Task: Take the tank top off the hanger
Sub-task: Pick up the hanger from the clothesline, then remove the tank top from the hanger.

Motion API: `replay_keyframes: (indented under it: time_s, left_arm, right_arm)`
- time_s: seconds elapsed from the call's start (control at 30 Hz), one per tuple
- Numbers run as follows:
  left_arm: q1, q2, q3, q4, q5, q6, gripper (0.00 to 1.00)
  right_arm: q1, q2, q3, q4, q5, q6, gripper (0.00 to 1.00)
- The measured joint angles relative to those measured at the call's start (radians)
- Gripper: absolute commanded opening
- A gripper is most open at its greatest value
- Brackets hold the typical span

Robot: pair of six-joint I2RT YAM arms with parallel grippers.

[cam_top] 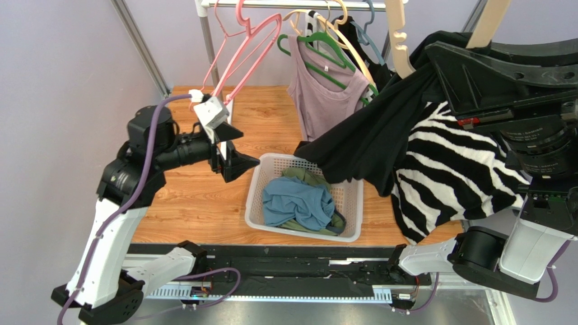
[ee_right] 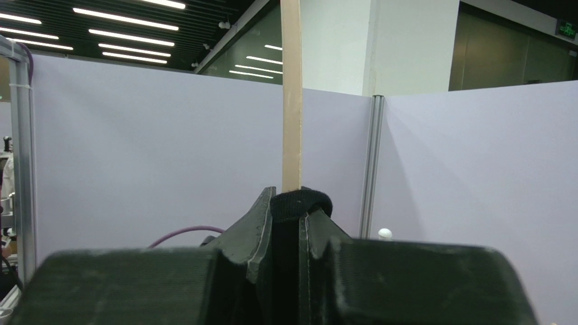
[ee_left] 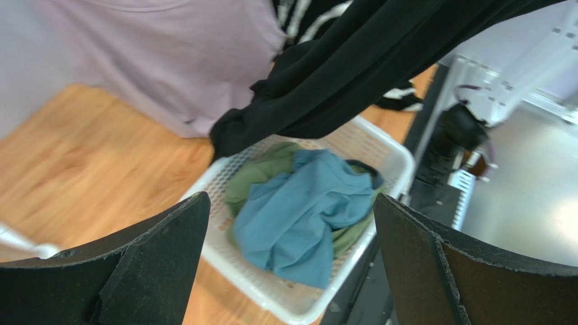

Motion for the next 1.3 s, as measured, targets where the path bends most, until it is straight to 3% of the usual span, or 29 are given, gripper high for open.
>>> replay_keyframes:
  time_s: [0.23, 0.37, 0.6, 1.07, 1.17, 1.2, 1.23, 1.3]
  left_arm:
    - [-0.039, 0.107, -0.094, 0.124, 0.286, -0.018, 0.99]
    - [-0.103, 0.162, -0.181, 0.173, 0.370, 0.006, 0.99]
    - [-0.170, 0.282, -0.227, 0.241, 0.365, 0.023, 0.99]
    - [-0.275, 0.482, -0.040, 0.294, 0.309, 0.171, 0.99]
    - [-0.302, 0.524, -0.040, 0.264, 0.277, 0.245, 0.56]
    - [-0.307, 0.538, -0.037, 0.248, 0.271, 0.267, 0.13]
    - [-0.310, 0.548, -0.034, 0.239, 0.268, 0.278, 0.01]
    - [-0.316, 0.567, -0.014, 0.215, 0.260, 0.311, 0.00]
  right_arm:
    - [0.000, -0.028, -0.049, 0.031, -0.016, 0.028, 0.00]
    - [0.000, -0.035, -0.072, 0.027, -0.015, 0.032, 0.00]
    - [0.000, -0.037, -0.095, 0.024, -0.021, 0.044, 0.00]
    - [0.000, -0.060, -0.103, 0.021, -0.050, 0.074, 0.00]
    - [0.000, -0.068, -0.103, 0.020, -0.053, 0.078, 0.00]
    - [0.000, -0.072, -0.103, 0.019, -0.053, 0.079, 0.00]
    - [0.000, -0.076, -0.103, 0.019, -0.053, 0.079, 0.00]
    - [0.000, -0.087, -0.105, 0.014, -0.052, 0.078, 0.00]
